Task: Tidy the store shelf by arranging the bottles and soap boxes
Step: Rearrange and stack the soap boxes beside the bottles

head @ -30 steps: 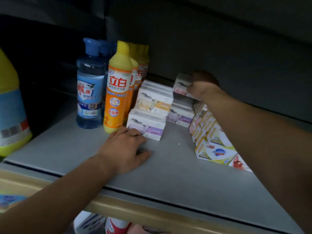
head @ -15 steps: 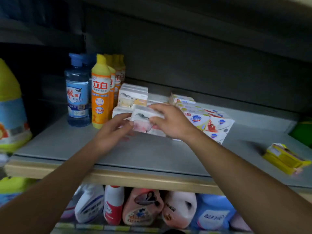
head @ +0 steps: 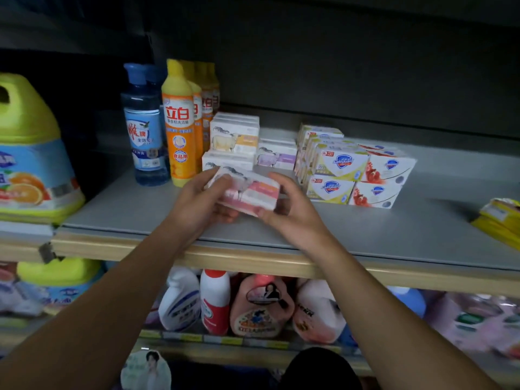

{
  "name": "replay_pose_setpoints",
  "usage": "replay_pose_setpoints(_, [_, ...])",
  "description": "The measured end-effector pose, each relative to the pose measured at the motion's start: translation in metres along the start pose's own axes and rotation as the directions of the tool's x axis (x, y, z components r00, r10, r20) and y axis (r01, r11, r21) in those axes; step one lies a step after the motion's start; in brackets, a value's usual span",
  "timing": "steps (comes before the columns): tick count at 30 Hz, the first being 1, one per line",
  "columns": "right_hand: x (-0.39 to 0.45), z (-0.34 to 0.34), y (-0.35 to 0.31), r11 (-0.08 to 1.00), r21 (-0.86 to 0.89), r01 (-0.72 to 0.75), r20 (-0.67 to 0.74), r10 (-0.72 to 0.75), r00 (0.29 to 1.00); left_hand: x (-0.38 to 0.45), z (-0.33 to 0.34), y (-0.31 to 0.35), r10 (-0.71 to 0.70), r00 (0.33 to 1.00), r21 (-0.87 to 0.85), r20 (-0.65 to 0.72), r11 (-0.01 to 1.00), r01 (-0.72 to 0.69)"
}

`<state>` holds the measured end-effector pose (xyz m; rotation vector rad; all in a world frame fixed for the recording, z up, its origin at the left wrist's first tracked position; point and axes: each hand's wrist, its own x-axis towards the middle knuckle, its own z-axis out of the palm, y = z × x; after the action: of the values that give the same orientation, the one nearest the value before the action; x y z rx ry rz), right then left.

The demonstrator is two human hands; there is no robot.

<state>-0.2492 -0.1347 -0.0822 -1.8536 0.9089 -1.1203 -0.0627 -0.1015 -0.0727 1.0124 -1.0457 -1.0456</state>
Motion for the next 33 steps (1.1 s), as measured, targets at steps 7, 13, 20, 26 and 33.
replay_pose_setpoints(7, [0.005, -0.003, -0.002, 0.977, 0.079, -0.198, -0.093, 0.205, 0.974, 0.001, -0.002, -0.005, 0.033, 0.999, 0.111, 0.008, 0.993, -0.034])
replay_pose_setpoints(13, [0.010, -0.003, -0.002, 0.965, 0.133, -0.227, -0.110, 0.242, 0.964, 0.002, -0.002, -0.004, 0.029, 1.000, 0.142, -0.004, 0.989, -0.028])
replay_pose_setpoints(20, [0.005, -0.004, 0.003, 0.966, 0.230, -0.121, -0.052, 0.136, 0.989, -0.002, 0.003, -0.003, 0.071, 0.997, 0.076, 0.022, 0.994, -0.073])
replay_pose_setpoints(26, [0.005, -0.001, 0.008, 0.988, 0.123, -0.097, -0.146, 0.115, 0.983, 0.001, -0.003, -0.004, 0.088, 0.995, 0.095, 0.049, 0.991, -0.092])
replay_pose_setpoints(33, [0.008, -0.001, 0.015, 0.986, 0.133, -0.097, -0.203, 0.123, 0.971, 0.001, -0.006, -0.006, 0.093, 0.988, 0.105, 0.123, 0.989, -0.107])
